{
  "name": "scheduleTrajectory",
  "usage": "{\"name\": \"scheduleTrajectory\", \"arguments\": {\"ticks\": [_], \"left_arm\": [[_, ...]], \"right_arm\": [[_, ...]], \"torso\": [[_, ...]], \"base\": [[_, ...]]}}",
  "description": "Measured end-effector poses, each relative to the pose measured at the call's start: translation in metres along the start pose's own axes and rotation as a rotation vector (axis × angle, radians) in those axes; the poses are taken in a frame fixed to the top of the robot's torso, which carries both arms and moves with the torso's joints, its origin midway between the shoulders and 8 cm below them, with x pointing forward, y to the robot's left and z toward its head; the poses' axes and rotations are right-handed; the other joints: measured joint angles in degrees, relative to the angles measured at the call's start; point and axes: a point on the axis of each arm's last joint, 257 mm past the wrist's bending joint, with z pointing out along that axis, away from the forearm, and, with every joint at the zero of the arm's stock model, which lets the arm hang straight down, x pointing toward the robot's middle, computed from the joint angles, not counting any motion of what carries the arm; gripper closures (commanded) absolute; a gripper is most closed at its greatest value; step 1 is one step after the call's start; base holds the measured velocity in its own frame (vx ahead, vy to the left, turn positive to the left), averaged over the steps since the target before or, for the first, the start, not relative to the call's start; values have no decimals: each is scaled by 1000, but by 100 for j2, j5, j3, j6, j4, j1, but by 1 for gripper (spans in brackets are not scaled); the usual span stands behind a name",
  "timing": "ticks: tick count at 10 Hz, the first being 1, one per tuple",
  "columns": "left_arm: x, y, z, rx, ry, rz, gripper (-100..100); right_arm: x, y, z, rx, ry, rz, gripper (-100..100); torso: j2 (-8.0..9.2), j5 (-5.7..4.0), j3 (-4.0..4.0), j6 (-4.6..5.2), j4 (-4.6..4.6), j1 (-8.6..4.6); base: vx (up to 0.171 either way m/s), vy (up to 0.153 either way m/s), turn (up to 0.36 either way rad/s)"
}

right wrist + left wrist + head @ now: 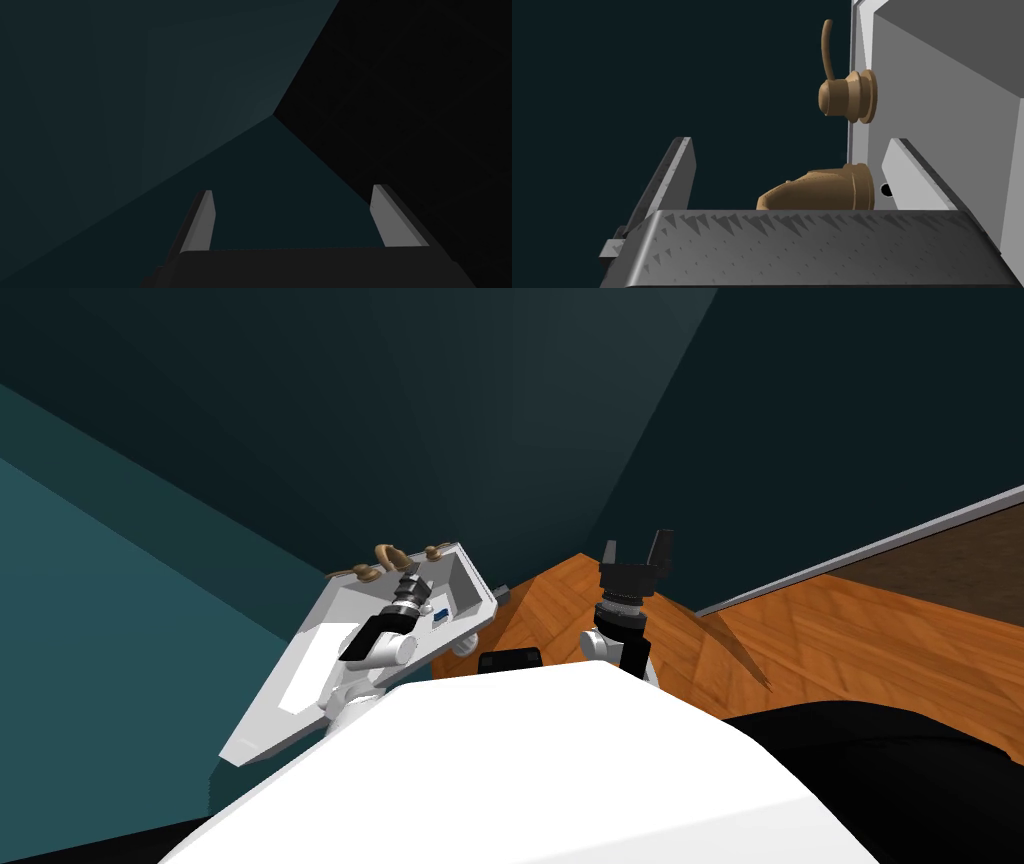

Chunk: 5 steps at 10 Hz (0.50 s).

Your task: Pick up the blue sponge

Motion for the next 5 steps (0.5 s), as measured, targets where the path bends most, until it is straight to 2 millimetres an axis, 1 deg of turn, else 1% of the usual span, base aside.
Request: {"name": "scheduleTrajectory", "arguments": {"ticks": [5], "left_arm": [[-4,28,3,-116,8,-33,-100]], "right_arm": [[0,0,0,0,0,0,0]], "torso": [[3,0,2,-1,1,0]], "base": [[24,-11,18]]}}
